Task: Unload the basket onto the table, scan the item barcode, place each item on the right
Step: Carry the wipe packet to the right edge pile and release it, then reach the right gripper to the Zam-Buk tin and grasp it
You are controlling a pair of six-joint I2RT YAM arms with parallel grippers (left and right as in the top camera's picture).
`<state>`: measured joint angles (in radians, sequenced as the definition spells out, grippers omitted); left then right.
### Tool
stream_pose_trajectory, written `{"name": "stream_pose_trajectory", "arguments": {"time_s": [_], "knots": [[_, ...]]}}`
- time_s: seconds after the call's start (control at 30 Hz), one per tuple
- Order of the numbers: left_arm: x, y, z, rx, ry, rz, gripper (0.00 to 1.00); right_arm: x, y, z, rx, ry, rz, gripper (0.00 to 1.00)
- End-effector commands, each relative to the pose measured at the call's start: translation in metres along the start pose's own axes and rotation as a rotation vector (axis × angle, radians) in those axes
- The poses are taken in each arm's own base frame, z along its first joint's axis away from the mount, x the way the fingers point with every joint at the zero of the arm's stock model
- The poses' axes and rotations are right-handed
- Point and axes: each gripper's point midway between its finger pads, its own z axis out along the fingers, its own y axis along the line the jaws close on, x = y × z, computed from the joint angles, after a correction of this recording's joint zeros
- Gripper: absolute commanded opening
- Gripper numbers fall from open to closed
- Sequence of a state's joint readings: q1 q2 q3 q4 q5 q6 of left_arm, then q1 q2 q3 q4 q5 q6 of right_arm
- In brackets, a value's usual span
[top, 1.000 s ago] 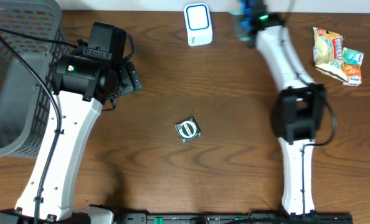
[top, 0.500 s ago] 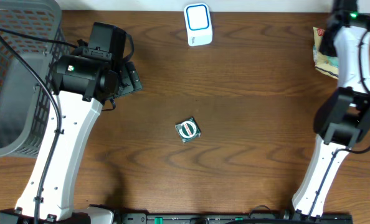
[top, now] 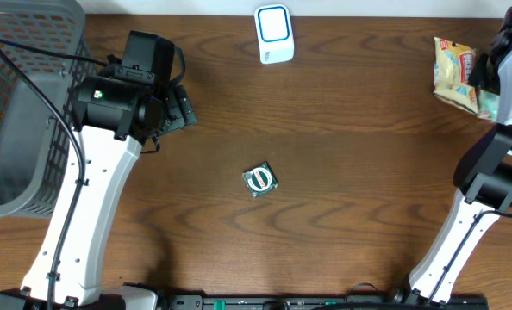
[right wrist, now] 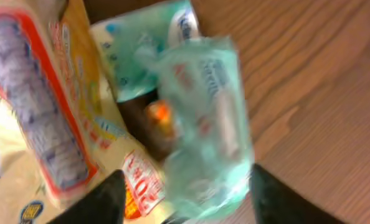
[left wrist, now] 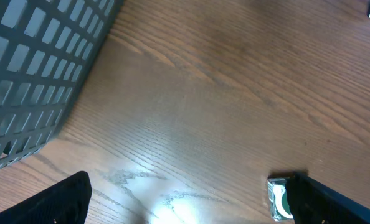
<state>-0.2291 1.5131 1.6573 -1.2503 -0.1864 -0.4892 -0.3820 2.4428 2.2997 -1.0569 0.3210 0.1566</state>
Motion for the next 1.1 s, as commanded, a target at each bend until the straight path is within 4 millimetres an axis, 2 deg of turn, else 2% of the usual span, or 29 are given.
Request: {"name": "stream_pose_trajectory", "arguments": {"time_s": [0.0,0.07,0.1,0.2,0.33,0.4,0.47,0.53,0.6,0.67,0.8,0.83,1.0,1.03,1.07], "knots": [[-0.003,0.002,-0.001,-0.011,-0.009,0.006,0.98,-0.002,0.007,-0.015,-0.039,-0.015,0.024,0.64],[-0.003,0.002,-0.001,-0.011,-0.009,0.006,0.98,-0.001,0.016,-0.020,-0.066,-0.015,0.014,0.70],[-0.003,0.002,-0.001,-0.011,-0.009,0.006,0.98,-0.001,0.020,-0.024,-0.081,-0.016,0.008,0.78],[-0.003,0.002,-0.001,-0.011,-0.009,0.006,0.98,-0.002,0.038,-0.047,-0.160,-0.031,-0.006,0.85],[-0.003,0.002,-0.001,-0.011,-0.009,0.006,0.98,-0.004,0.074,-0.103,-0.363,-0.066,-0.032,0.85],[-0.003,0.002,-0.001,-0.011,-0.009,0.006,0.98,0.003,0.099,-0.141,-0.505,-0.069,-0.063,0.85],[-0.003,0.002,-0.001,-0.011,-0.009,0.006,0.97,0.018,0.124,-0.180,-0.639,-0.051,-0.108,0.86],[-0.003,0.002,-0.001,-0.011,-0.009,0.006,0.98,0.035,0.144,-0.210,-0.717,-0.029,-0.157,0.87],[-0.003,0.002,-0.001,-0.011,-0.009,0.006,0.98,0.056,0.160,-0.230,-0.742,0.002,-0.209,0.88],[-0.003,0.002,-0.001,-0.011,-0.009,0.006,0.98,0.079,0.176,-0.243,-0.751,0.045,-0.264,0.89],[-0.003,0.002,-0.001,-0.011,-0.009,0.006,0.98,0.148,0.210,-0.258,-0.744,0.191,-0.464,0.91],[-0.003,0.002,-0.001,-0.011,-0.009,0.006,0.98,0.185,0.222,-0.260,-0.730,0.267,-0.571,0.89],[-0.003,0.002,-0.001,-0.011,-0.009,0.006,0.98,0.287,0.253,-0.256,-0.693,0.429,-0.842,0.87],[-0.003,0.002,-0.001,-0.011,-0.009,0.006,0.98,0.324,0.262,-0.251,-0.675,0.474,-0.918,0.84],[-0.003,0.002,-0.001,-0.011,-0.009,0.006,0.98,0.342,0.266,-0.249,-0.668,0.490,-0.957,0.83]]}}
